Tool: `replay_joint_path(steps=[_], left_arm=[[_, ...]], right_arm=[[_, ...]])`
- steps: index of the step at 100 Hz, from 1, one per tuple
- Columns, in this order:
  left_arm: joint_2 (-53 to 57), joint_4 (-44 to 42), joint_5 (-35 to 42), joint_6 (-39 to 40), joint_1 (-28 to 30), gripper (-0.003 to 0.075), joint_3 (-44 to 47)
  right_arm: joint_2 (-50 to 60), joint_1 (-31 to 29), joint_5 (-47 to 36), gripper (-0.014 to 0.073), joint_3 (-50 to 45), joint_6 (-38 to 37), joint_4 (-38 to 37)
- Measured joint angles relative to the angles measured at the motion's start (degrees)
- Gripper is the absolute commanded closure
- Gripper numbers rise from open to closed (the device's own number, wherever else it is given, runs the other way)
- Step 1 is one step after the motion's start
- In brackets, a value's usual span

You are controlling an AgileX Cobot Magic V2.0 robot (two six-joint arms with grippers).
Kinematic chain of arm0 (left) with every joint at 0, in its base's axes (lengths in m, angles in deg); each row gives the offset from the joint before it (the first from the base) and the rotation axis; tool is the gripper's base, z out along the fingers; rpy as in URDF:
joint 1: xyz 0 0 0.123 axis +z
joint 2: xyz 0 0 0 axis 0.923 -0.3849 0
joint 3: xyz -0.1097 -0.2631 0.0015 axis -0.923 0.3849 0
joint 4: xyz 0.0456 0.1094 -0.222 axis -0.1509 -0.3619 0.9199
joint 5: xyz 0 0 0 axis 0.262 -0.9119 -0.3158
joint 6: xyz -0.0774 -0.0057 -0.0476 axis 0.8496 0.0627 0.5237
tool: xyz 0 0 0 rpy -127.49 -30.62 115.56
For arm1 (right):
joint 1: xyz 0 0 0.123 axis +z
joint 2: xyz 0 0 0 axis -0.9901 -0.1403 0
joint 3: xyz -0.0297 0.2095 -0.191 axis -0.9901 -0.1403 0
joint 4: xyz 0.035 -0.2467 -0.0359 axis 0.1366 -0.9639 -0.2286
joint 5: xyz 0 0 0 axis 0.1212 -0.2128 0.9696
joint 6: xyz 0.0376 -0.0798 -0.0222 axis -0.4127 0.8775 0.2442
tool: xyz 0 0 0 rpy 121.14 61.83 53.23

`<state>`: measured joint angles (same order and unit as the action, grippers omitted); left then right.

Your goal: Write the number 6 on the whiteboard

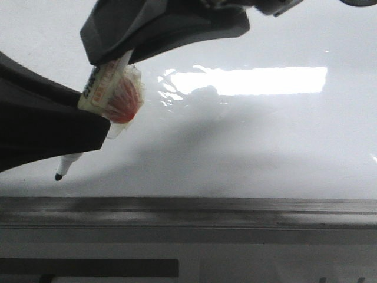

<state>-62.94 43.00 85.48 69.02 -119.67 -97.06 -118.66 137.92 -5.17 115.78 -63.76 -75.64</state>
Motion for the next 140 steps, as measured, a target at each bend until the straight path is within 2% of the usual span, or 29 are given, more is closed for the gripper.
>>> replay_joint_path(steps=[7,12,24,29,34,54,69,87,105,120,140], left_arm=[[0.0,-0.5,0.0,0.0,0.0,0.0713,0.0],[0.0,-1.1,0.0,0.0,0.0,0.0654,0.0],[0.0,-1.6,0.6,0.1,0.0,0.0395,0.0],[0.0,-1.5,1.3,0.1,0.0,0.0323,0.0],[0.4,-1.2,1.5,0.1,0.0,0.0297,0.0],[6.4,2.0,0.1,0.2,0.0,0.0339,0.0],[15.0,3.9,-6.4,0.2,1.9,0.0353,0.0],[22.8,5.7,-10.1,0.2,9.3,0.0353,0.0],[24.1,6.3,-10.5,0.2,17.2,0.0353,0.0],[24.1,6.5,-10.6,0.2,19.4,0.0353,0.0],[24.1,6.5,-10.6,0.2,19.5,0.0353,0.0]], right_arm=[[0.0,0.0,0.0,0.0657,0.0,0.0,0.1],[0.0,0.0,0.0,0.0657,0.0,0.0,0.1],[0.0,0.0,0.0,0.0657,0.0,0.0,0.1],[-0.1,0.0,0.1,0.0657,0.0,0.0,0.1],[-0.1,0.0,0.1,0.0657,0.0,0.0,0.1],[0.3,-1.5,1.2,0.0656,0.0,-1.0,0.8],[3.4,-6.1,1.5,0.0656,0.7,-2.0,1.6],[5.8,-12.1,1.7,0.0656,4.1,-2.4,1.6],[4.9,-16.3,2.4,0.0656,7.4,-2.4,1.6],[2.0,-16.8,4.3,0.0656,8.0,-2.7,2.3],[-2.9,-13.7,10.2,0.0656,6.6,-3.5,6.4]])
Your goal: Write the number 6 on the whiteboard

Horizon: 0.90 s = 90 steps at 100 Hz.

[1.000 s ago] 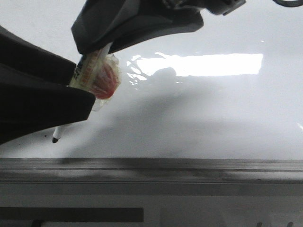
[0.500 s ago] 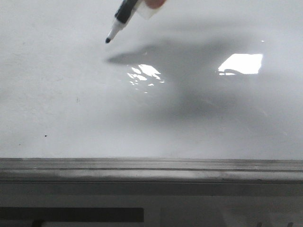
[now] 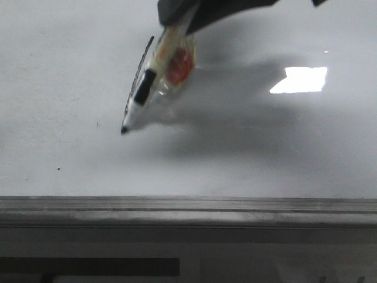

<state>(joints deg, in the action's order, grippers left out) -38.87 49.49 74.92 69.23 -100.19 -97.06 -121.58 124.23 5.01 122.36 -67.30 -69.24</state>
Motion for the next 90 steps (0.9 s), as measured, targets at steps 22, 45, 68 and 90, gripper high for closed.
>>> replay_joint_path(steps=[22,45,68,90], left_arm=[[0.0,0.0,0.0,0.0,0.0,0.0353,0.0],[0.0,0.0,-0.1,0.0,0.0,0.0353,0.0],[0.0,0.0,-0.1,0.0,0.0,0.0353,0.0],[0.0,0.1,-0.1,0.0,-2.6,0.0353,0.0]], right_arm=[[3.1,-0.9,3.3,0.0656,-1.5,-0.4,-1.5],[1.5,-0.2,-1.3,0.0657,-0.7,-0.4,-2.2],[0.6,2.4,-2.6,0.0657,-0.6,-0.1,-3.0],[3.9,4.5,-3.2,0.0657,-0.6,0.4,-4.2]])
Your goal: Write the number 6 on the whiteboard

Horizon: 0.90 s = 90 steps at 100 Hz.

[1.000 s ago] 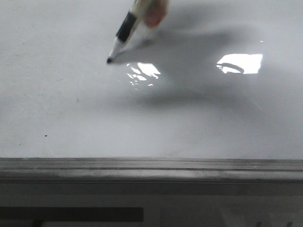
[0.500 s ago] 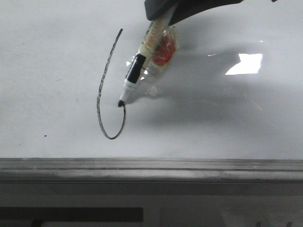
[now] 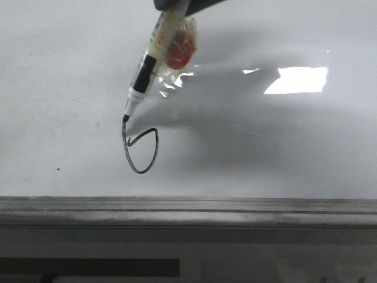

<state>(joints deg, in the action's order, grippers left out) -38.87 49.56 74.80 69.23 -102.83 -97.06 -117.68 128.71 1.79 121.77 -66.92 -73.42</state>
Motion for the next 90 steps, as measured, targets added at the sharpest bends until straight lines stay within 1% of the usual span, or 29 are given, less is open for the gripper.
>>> replay_joint_path(steps=[7,22,34,45,62,66,69,74,81,83,90], left_arm=[[-0.8,0.0,0.0,0.0,-3.3,0.0353,0.0],[-5.4,-0.1,0.1,0.0,-12.4,0.0353,0.0],[-10.4,-0.6,2.7,0.0,-17.7,0.0353,0.0],[-14.8,-0.7,6.6,0.0,-19.9,0.0353,0.0],[-19.5,-0.8,10.1,0.0,-20.3,0.0359,0.0],[-20.1,-0.8,10.3,0.0,-20.3,0.0389,0.0],[-20.5,-0.8,10.4,0.0,-20.3,0.0427,0.0],[-20.8,-0.8,10.5,0.0,-20.3,0.0524,0.0],[-20.8,-0.8,10.5,0.0,-20.3,0.0710,0.0],[-20.8,-0.8,10.5,0.0,-20.3,0.0741,0.0],[-20.8,-0.8,10.5,0.1,-20.4,0.0739,0.0]], right_arm=[[1.1,1.7,0.0,0.0657,0.0,0.1,0.0],[1.4,5.0,0.6,0.0657,0.0,0.1,-0.1],[1.4,7.1,0.7,0.0657,0.0,0.1,-0.1],[1.4,8.6,0.7,0.0657,0.0,0.1,-0.1],[1.4,9.3,1.7,0.0657,0.0,0.1,-0.1],[1.4,9.3,2.2,0.0657,0.0,0.1,-0.1],[1.4,9.3,2.5,0.0657,0.0,0.1,-0.1],[1.4,9.3,3.0,0.0657,0.0,0.1,-0.1],[1.4,9.3,3.4,0.0657,0.0,0.1,-0.1],[1.4,9.3,3.4,0.0657,0.0,0.1,-0.1],[1.4,9.3,3.2,0.0657,0.0,0.2,-0.3]])
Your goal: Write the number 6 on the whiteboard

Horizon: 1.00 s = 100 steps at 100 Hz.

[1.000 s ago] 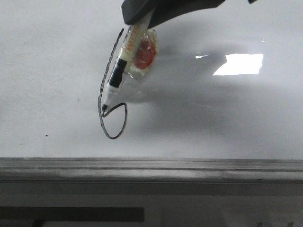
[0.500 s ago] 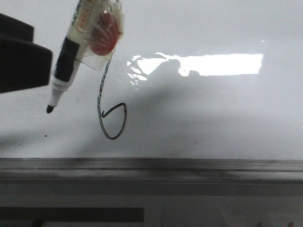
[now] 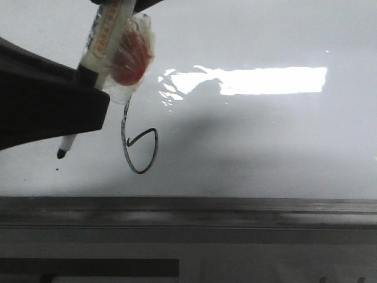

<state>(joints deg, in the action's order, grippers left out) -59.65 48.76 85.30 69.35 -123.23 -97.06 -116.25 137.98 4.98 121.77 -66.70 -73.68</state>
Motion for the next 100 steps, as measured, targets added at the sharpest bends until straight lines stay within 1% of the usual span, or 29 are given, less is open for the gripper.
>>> replay_joint_path(steps=[10,15,17,22,25,27,32,37,42,50,56,62,72,85,100], left_arm=[[0.0,0.1,0.1,0.0,0.0,0.0739,0.0],[0.0,0.1,0.1,0.0,0.0,0.0739,0.0],[0.0,0.1,0.1,0.0,0.0,0.0739,0.0],[0.0,0.1,0.1,0.0,0.0,0.0739,0.0],[0.0,0.1,0.1,0.0,0.0,0.0739,0.0],[0.0,0.1,0.1,0.0,0.0,0.0739,0.0],[0.0,0.2,0.1,0.0,0.0,0.0739,0.0],[0.0,1.1,0.0,0.0,0.0,0.0739,0.0],[0.0,3.3,-0.3,0.0,0.1,0.0739,0.0],[0.0,9.4,-0.9,0.0,1.9,0.0739,0.0],[0.0,16.5,-2.1,0.0,4.1,0.0739,-0.3],[0.0,23.8,-5.5,0.0,7.2,0.0739,-1.4],[-1.1,32.3,-12.0,0.0,12.2,0.0739,-3.5],[-2.7,37.9,-17.3,0.0,16.6,0.0739,-5.4],[-3.9,40.0,-20.4,0.0,17.6,0.0739,-6.9]], right_arm=[[0.0,0.0,0.0,0.0655,0.0,0.0,0.0],[0.0,0.0,0.0,0.0626,0.0,0.0,0.0],[0.0,0.0,0.0,0.0600,0.0,0.0,0.0],[0.0,0.0,0.0,0.0508,0.0,0.0,0.0],[0.0,0.0,0.0,0.0421,0.0,0.0,0.0],[0.0,0.0,0.0,0.0383,0.0,0.0,0.0],[0.0,0.0,0.0,0.0241,0.0,0.0,0.0],[0.0,0.0,-0.1,0.0145,0.0,0.0,0.1],[0.0,0.0,-0.1,0.0097,0.0,0.0,0.1],[0.0,-0.3,-0.2,0.0095,0.0,0.0,0.1],[0.0,-0.6,-0.2,0.0101,0.0,0.0,0.1],[0.0,-0.7,-0.2,0.0110,0.0,0.0,0.1],[0.0,-0.7,-0.2,0.0127,0.0,0.0,0.1],[0.0,-0.7,-0.2,0.0127,0.0,0.0,0.1],[0.0,-0.7,-0.2,0.0127,0.0,0.0,0.1]])
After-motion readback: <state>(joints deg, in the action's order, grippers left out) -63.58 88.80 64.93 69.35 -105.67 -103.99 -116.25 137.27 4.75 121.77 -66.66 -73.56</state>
